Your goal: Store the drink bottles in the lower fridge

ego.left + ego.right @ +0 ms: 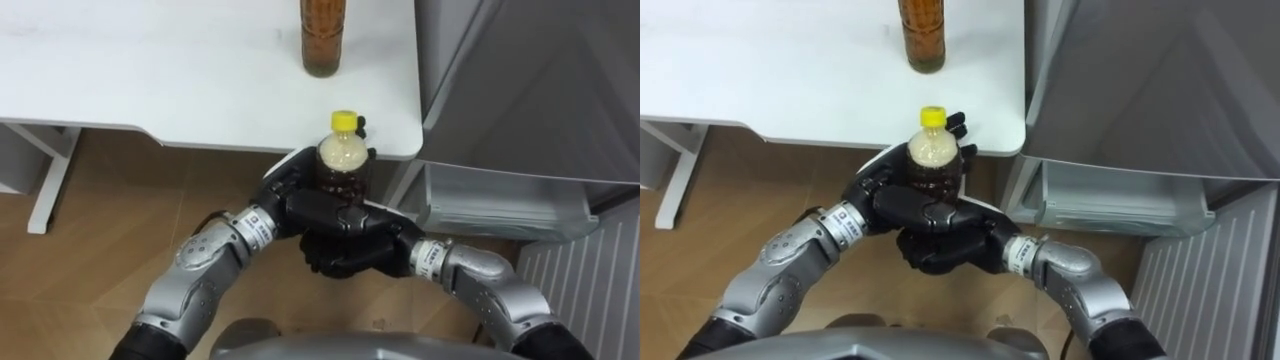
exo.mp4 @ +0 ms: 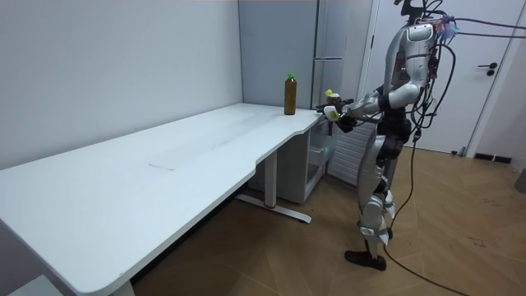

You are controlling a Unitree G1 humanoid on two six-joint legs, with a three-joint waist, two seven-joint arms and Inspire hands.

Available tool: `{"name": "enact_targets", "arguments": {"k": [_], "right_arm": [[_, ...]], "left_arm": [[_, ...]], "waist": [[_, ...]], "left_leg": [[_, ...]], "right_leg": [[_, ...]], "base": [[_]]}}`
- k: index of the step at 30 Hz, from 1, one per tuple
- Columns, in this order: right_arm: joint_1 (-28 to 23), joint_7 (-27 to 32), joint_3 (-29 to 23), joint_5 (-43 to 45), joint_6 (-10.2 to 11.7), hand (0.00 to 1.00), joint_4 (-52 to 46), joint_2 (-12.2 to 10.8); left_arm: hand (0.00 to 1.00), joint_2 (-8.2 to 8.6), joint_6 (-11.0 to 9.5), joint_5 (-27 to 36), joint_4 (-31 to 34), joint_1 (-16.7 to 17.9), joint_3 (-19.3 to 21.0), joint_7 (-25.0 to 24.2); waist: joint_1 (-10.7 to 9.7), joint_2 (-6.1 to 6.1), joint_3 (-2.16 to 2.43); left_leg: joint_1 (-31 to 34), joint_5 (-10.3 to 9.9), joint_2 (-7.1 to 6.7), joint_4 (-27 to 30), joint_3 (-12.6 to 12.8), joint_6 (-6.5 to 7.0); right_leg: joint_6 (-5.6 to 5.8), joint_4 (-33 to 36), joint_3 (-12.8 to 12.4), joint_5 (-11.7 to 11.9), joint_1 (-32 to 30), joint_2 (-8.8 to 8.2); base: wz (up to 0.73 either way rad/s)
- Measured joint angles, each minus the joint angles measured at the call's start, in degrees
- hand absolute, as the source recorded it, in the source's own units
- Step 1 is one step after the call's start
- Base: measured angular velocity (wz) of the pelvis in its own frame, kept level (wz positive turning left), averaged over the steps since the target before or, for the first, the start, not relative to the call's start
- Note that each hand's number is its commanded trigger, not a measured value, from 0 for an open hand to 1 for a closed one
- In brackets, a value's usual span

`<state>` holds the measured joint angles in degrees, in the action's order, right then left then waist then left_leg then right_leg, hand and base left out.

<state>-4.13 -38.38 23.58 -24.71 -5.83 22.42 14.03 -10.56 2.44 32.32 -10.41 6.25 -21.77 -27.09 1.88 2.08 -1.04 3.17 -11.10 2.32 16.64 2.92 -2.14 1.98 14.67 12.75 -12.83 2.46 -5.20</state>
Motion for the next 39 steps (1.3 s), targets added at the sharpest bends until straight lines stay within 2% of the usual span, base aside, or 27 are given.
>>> {"name": "enact_targets", "arguments": {"k": [2, 8, 11, 14, 16, 19, 22, 27, 29, 31, 34, 39], "right_arm": [[-0.42, 0.03, 0.00, 0.01, 0.00, 1.00, 0.04, 0.01], [-1.65, -1.70, 0.06, -0.13, -0.53, 1.00, 0.04, 1.13], [-1.73, -1.82, -0.03, -2.07, -1.26, 1.00, 0.04, 1.91], [-1.75, -1.72, -0.25, -3.52, -1.81, 1.00, 0.05, 2.55], [-1.76, -1.73, -0.65, -6.20, -1.85, 1.00, 1.20, 2.92], [-1.89, -1.68, -1.81, -10.53, -1.86, 1.00, 3.15, 3.25], [-2.02, -1.00, -2.40, -15.56, -1.88, 1.00, 4.85, 4.40], [-2.06, 0.85, -2.53, -18.38, -1.88, 1.00, 8.00, 5.78], [-2.06, 1.14, -2.88, -18.38, -1.90, 1.00, 9.11, 5.81], [-2.02, 1.39, -3.03, -18.88, -1.90, 1.00, 10.12, 5.82], [-2.07, 1.59, -3.00, -22.88, -3.20, 1.00, 13.23, 6.13], [-1.79, 2.04, -2.95, -27.92, -3.85, 1.00, 15.98, 6.35]], "left_arm": [[0.00, -0.04, 0.00, -0.05, -0.34, 0.00, -0.10, -0.12], [0.00, -2.26, -0.48, -0.32, -2.58, -0.21, -0.30, -2.30], [0.00, -3.87, -1.26, -0.25, -4.30, -0.98, -0.45, -5.23], [0.00, -4.17, -1.65, -0.26, -5.74, -1.51, -0.37, -7.04], [0.00, -4.12, -3.14, -0.24, -8.37, -2.01, -0.28, -8.81], [0.00, -4.17, -4.11, -0.24, -10.14, -2.16, 0.20, -10.45], [0.00, -5.11, -4.51, -0.12, -11.54, -2.74, 0.26, -12.07], [0.00, -6.34, -4.51, 1.39, -13.77, -3.59, 0.28, -14.66], [0.00, -7.14, -3.34, 1.17, -14.86, -3.45, 0.06, -15.97], [0.00, -9.11, 0.68, -1.55, -17.63, -2.48, -2.29, -16.52], [0.00, -11.06, 4.68, -2.87, -18.23, -1.83, -5.49, -18.06], [0.00, -11.12, 5.20, -2.86, -18.06, -3.49, -5.46, -21.20]], "waist": [[-0.01, 0.02, -0.13], [-0.09, -0.01, -0.23], [-0.60, -0.23, -0.07], [-0.82, -0.51, 0.10], [-1.08, -0.58, 0.18], [-1.49, -0.71, 0.25], [-1.71, -1.05, 0.58], [-2.09, -1.05, 0.68], [-2.50, -0.94, 0.78], [-3.86, -0.59, 0.51], [-4.81, -0.24, 0.21], [-4.83, -0.81, 0.28]], "left_leg": [[-0.31, 0.00, 0.00, 0.05, -0.02, 0.00], [-0.64, -0.02, 0.01, -0.06, 0.02, -0.02], [-0.67, -0.02, 0.01, -0.06, 0.04, -0.02], [-0.63, -0.02, -0.01, -0.08, 0.08, -0.02], [-0.83, -0.02, -0.01, -0.10, 0.06, -0.02], [-0.69, -0.02, -0.01, -0.09, 0.08, -0.02], [-0.77, -0.02, -0.01, -0.31, 0.36, -0.02], [-1.85, 0.02, 0.02, -1.02, 1.59, 0.03], [-2.01, 0.01, 0.02, -1.02, 1.97, 0.03], [-2.04, 0.01, 0.03, -1.03, 2.03, 0.03], [-1.71, -0.01, 0.04, -1.01, 2.11, 0.06], [-1.27, -0.14, 0.06, -1.11, 3.02, 0.25]], "right_leg": [[0.00, -0.14, 0.05, 0.00, 0.41, 0.00], [0.01, -0.57, -0.27, -0.03, 0.45, 0.15], [0.01, -0.52, -0.26, -0.03, 0.45, 0.15], [0.01, -0.48, -0.23, -0.03, 0.46, 0.09], [0.01, -0.51, -0.21, -0.03, 0.58, 0.12], [0.01, -0.48, -0.46, -0.03, 0.43, 0.14], [0.01, -0.40, -1.29, -0.03, 0.43, 0.23], [0.02, -0.02, -2.60, -0.03, 0.44, 0.21], [0.06, -0.10, -3.14, -0.04, 0.57, 0.20], [0.07, -0.17, -3.31, -0.03, 0.47, 0.25], [0.14, -0.36, -3.83, 0.02, 0.05, 0.35], [0.23, 0.14, -5.02, 0.08, -1.45, 0.34]], "base": [[0.00], [0.00], [0.00], [0.00], [0.00], [0.00], [-0.06], [-0.11], [-0.13], [-0.02], [-0.03], [-0.10]]}}
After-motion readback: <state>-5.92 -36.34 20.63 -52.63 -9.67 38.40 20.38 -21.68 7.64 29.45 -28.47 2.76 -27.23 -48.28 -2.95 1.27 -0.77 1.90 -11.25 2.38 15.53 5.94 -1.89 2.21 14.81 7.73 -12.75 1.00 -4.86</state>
